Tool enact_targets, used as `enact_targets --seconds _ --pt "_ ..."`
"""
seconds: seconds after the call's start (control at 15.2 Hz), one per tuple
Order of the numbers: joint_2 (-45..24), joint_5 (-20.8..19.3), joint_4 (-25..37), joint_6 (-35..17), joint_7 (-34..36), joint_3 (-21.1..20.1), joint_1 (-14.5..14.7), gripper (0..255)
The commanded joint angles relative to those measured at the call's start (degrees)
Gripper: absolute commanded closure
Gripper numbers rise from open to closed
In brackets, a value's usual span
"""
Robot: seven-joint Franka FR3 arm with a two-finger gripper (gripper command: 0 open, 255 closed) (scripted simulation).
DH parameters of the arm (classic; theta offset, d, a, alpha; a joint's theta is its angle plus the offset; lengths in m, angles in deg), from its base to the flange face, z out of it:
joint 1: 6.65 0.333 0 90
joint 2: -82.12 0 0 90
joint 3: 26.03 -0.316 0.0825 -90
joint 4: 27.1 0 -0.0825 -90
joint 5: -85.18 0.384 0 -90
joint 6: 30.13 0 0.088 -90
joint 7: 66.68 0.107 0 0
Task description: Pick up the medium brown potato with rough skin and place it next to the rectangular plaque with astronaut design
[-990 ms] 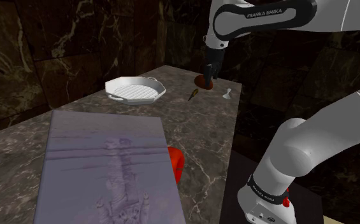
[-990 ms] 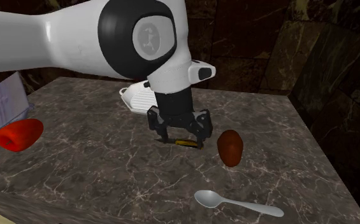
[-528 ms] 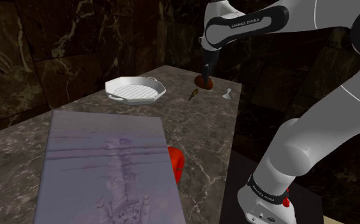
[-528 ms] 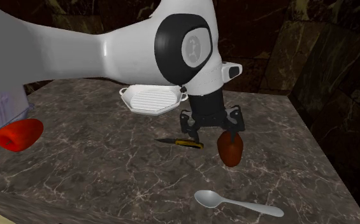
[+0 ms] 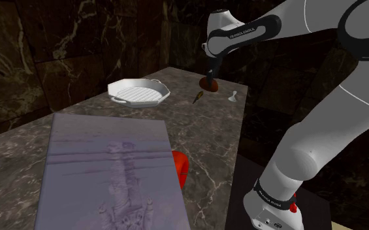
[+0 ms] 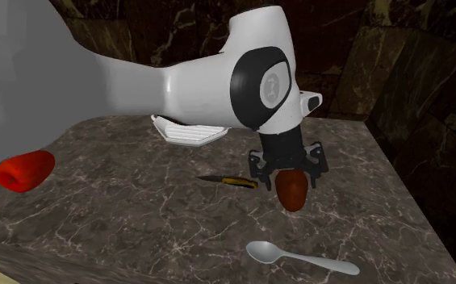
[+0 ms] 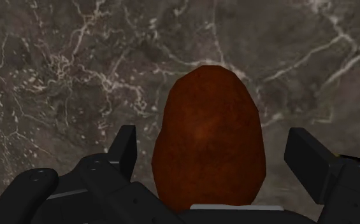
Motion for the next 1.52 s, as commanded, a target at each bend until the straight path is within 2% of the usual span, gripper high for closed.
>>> enact_targets --seconds 0.0,0.53,0.59,1.19,1.45 --pt "-0.6 -0.2 -1.0 -1.6 0.1 0.3 -0.2 0" --pt "-0.8 -0.3 -1.2 -2.1 0.1 0.5 -0.2 0" --pt "-0.8 -0.3 -1.2 -2.1 0.1 0.5 -0.2 255" --pt "-0.8 -0.3 -1.2 -2.1 0.1 0.5 -0.2 255" --pt "0.0 0.2 1.1 0.9 -0.7 0.2 -0.1 255"
